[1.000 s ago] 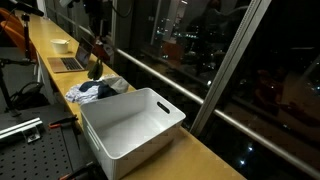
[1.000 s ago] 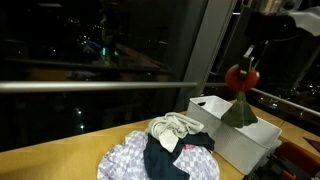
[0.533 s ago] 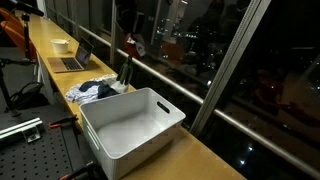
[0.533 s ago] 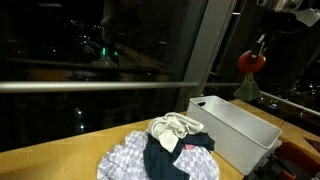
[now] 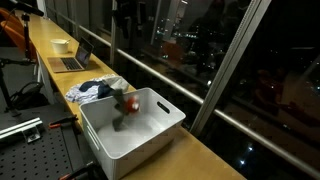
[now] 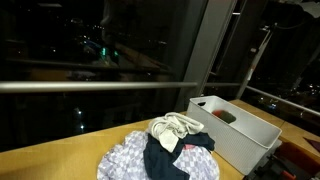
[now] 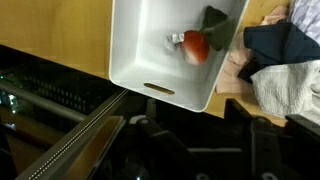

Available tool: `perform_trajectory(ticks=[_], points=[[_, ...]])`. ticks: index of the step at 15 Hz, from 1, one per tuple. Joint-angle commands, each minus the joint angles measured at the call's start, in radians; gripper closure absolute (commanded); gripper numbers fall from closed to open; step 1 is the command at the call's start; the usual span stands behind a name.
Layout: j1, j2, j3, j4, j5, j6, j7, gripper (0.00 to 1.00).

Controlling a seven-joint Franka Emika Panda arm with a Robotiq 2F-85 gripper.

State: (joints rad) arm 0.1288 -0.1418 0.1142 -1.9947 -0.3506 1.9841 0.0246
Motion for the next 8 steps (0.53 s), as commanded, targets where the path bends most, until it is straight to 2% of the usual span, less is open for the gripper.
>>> perform_trajectory(ticks=[1,5,8], points=[[-0.002,-0.028,0.017,0.014,0.002,-0.028,-0.026,0.01],[0.019,0.037,0.048,0.077,0.009,-0.004,-0.036,0.00],[0.048,0.134,0.081,0.138,0.029,0.049,-0.041,0.00]])
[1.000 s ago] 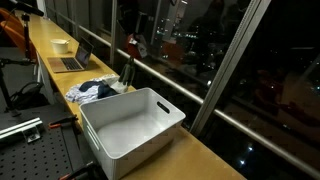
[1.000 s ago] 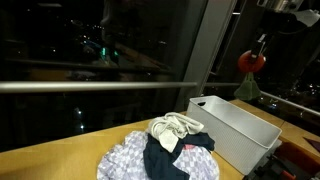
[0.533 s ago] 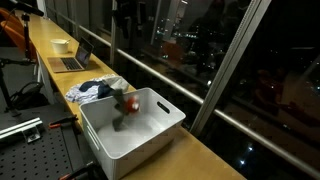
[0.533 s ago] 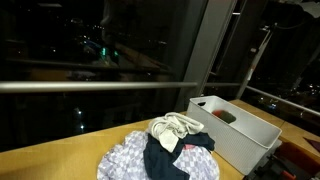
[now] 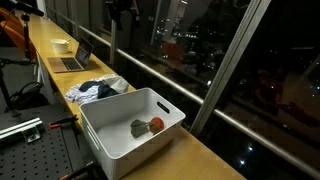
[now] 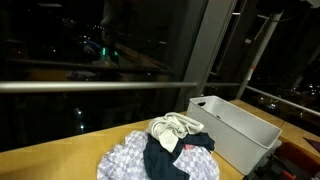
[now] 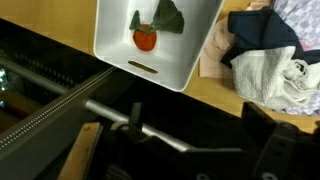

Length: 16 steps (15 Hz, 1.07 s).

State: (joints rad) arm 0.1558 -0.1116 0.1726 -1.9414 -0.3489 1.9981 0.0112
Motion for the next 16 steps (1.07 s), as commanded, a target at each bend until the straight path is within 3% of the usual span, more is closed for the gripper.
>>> perform_trajectory(ticks=[1,6,11,16], points=[[0.033,0.140,0.031,0.102,0.042,0.059,-0.028,0.00],[0.085,0.330,0.062,0.170,0.141,0.160,-0.023,0.00],[0.122,0.463,0.069,0.168,0.206,0.245,-0.006,0.00],[0.171,0.603,0.056,0.174,0.204,0.305,0.040,0.00]])
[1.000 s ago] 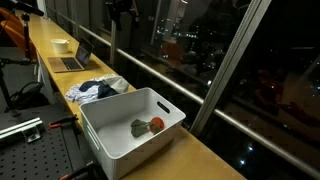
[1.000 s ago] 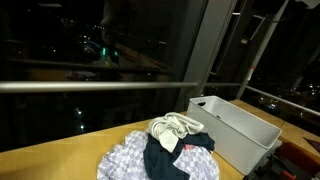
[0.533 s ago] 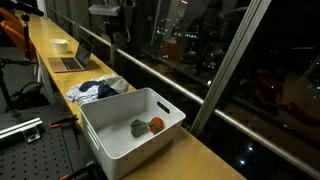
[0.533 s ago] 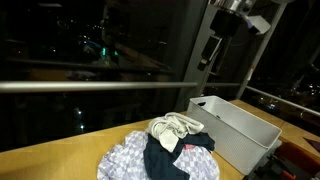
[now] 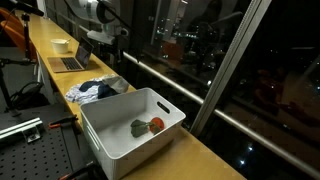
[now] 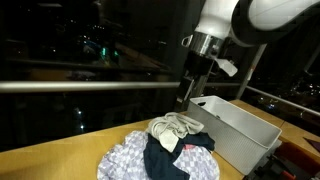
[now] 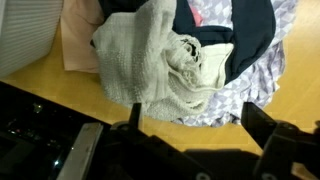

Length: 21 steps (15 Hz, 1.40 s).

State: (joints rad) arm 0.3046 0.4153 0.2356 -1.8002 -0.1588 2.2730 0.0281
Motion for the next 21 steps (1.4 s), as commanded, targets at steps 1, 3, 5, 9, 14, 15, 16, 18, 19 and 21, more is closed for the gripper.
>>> perform_trajectory(ticks=[1,3,5,9,14,15,16,18,19,21], points=[[0.030,0.097,-0.012,0.032,0.009,0.038,0.030,0.00],[0.049,0.128,-0.034,0.027,-0.020,0.045,0.053,0.00],[0.061,0.140,-0.056,0.015,-0.046,0.042,0.067,0.00],[0.072,0.195,-0.084,0.036,-0.076,0.039,0.078,0.00],[0.073,0.312,-0.079,0.116,-0.061,0.041,0.062,0.00],[0.074,0.331,-0.076,0.133,-0.056,0.040,0.059,0.12],[0.076,0.345,-0.075,0.149,-0.053,0.038,0.059,0.28],[0.086,0.363,-0.076,0.175,-0.055,0.030,0.061,0.42],[0.091,0.367,-0.076,0.185,-0.054,0.028,0.063,0.51],[0.098,0.367,-0.076,0.195,-0.052,0.024,0.069,0.66]])
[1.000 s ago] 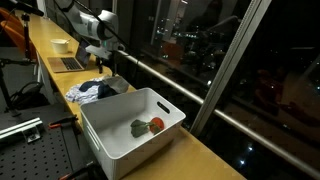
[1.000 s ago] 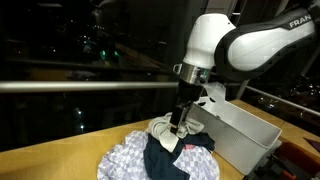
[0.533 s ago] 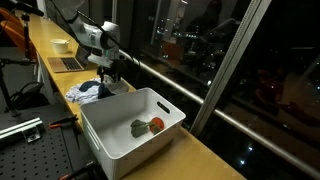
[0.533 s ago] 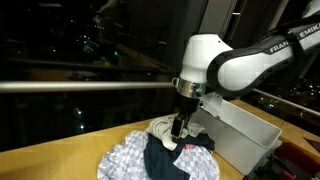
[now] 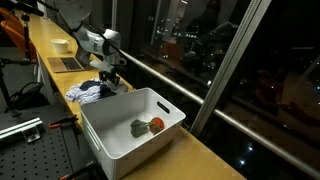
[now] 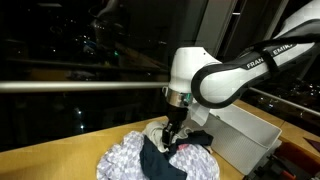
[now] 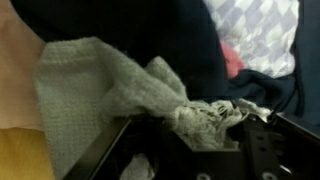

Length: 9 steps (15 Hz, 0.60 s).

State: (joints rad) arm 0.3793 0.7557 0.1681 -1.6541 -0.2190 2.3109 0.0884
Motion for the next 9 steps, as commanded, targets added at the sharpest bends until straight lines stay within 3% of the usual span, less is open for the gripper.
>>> perform_trajectory(ticks=[1,5,9], points=[[0.027,0.024,-0.008,0.051,0.008,-0.015,0.010,0.72],[0.045,-0.029,-0.009,0.029,0.004,-0.033,0.030,0.99],[0.065,-0.167,-0.013,-0.045,-0.014,-0.055,0.065,0.96]])
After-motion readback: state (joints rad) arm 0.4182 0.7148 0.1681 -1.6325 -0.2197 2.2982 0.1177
